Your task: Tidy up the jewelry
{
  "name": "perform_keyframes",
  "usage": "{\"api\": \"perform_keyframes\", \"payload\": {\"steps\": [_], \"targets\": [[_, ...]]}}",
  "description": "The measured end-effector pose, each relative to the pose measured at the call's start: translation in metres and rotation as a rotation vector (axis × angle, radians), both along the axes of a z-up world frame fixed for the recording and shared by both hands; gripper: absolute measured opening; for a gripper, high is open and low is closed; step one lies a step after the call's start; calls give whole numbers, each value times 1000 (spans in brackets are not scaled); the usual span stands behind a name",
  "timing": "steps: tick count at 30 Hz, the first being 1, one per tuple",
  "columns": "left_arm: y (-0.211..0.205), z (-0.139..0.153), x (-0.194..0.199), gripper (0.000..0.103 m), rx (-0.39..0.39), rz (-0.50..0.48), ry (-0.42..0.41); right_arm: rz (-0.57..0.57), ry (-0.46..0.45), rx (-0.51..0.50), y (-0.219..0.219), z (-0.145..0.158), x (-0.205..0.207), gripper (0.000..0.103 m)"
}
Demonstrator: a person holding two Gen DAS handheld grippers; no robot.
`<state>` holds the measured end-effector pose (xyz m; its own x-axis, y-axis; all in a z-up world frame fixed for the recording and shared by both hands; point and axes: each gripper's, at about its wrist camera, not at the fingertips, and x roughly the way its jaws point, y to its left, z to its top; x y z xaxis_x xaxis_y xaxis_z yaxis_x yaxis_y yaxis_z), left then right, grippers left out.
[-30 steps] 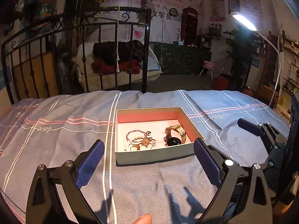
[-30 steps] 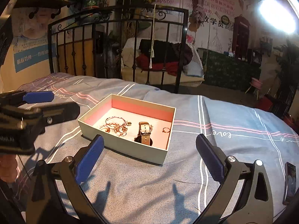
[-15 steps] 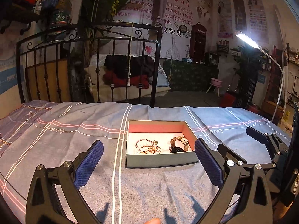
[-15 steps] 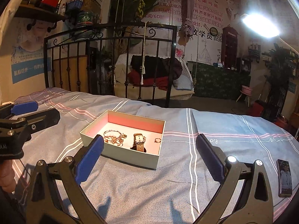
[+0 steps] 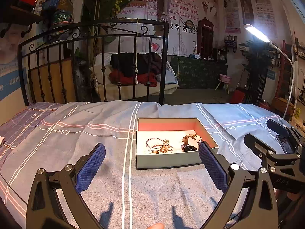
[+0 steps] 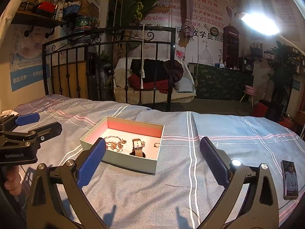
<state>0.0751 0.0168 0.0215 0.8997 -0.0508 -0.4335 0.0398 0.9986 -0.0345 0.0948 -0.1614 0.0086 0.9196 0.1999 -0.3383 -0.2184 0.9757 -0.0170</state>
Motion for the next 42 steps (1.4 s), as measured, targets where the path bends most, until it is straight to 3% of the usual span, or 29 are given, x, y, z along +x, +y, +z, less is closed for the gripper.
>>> {"api": "perform_keyframes", "payload": {"steps": [42], "targets": [[-10, -8, 6, 96, 12, -26, 49, 6, 21, 13, 1, 1, 2, 97]]}}
